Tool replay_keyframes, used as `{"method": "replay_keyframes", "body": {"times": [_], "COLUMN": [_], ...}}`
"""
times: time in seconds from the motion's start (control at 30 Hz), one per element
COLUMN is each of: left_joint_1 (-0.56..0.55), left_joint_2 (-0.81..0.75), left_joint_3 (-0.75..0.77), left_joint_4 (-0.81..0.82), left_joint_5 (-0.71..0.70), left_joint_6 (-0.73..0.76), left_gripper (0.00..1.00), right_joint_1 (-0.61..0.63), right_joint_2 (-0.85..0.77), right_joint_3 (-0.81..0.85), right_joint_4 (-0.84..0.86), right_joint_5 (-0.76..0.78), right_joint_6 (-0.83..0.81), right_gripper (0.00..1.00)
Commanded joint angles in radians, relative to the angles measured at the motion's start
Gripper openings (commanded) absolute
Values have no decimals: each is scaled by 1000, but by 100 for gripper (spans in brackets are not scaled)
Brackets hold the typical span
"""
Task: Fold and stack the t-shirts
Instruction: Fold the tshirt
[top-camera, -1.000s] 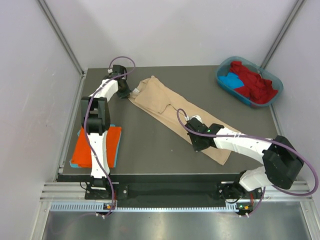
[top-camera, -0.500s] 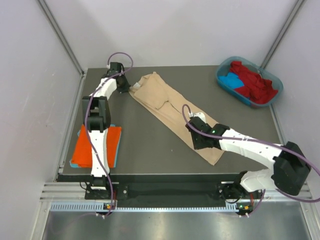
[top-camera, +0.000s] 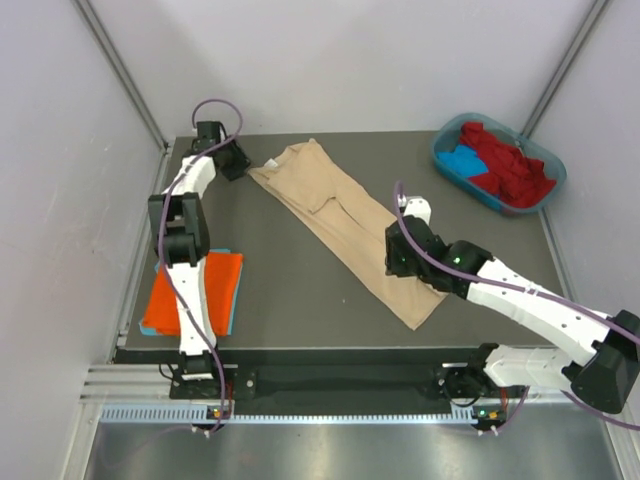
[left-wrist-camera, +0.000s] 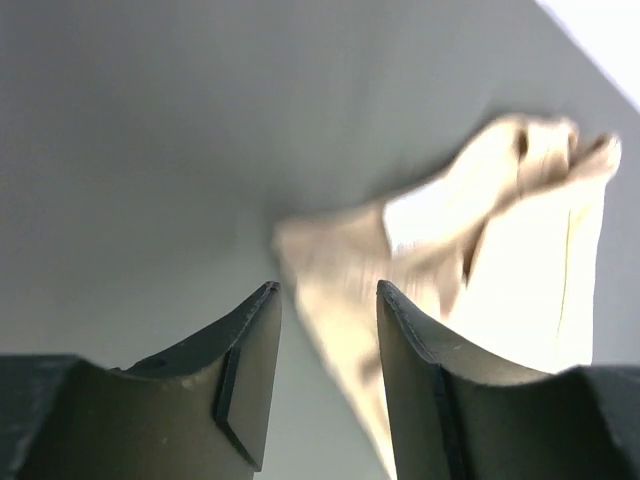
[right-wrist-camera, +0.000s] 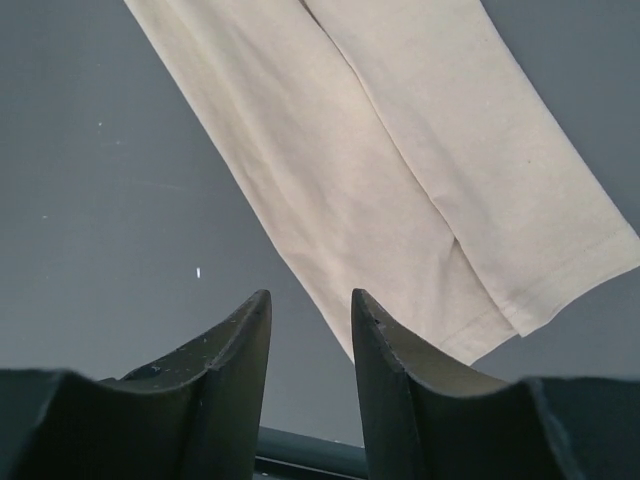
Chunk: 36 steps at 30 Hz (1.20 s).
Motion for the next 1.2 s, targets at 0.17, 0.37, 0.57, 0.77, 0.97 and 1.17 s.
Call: {"method": "replay_keyframes", "body": {"times": [0.17, 0.37, 0.57, 0.77, 0.97, 1.17], "left_joint_1": [-37, -219, -644, -966, -1233, -1316], "left_joint_2": [-480, -740, -913, -996, -883, -705], "left_joint_3": [-414, -716, -968, -1095, -1039, -933], "left_joint_4": [71, 97, 114, 171, 196, 180], "left_joint_5": [-57, -82, -231, -487, -696, -722], "left_joint_6": [28, -60, -281, -599, -814, -883], "left_gripper": [48, 48, 40, 37, 37, 37], "right_joint_1": [1, -25, -114, -256, -327, -332], "right_joint_2": [-27, -63, -153, -245, -317, -376], "right_joint_3": [64, 128, 179, 214, 265, 308], "right_joint_4": [-5, -39, -93, -143, -202, -248], "right_joint_5": [-28, -34, -103, -186, -209, -199], "right_joint_6": [-12, -44, -87, -138, -152, -156], "right_gripper": [45, 54, 57, 57, 57, 58]}}
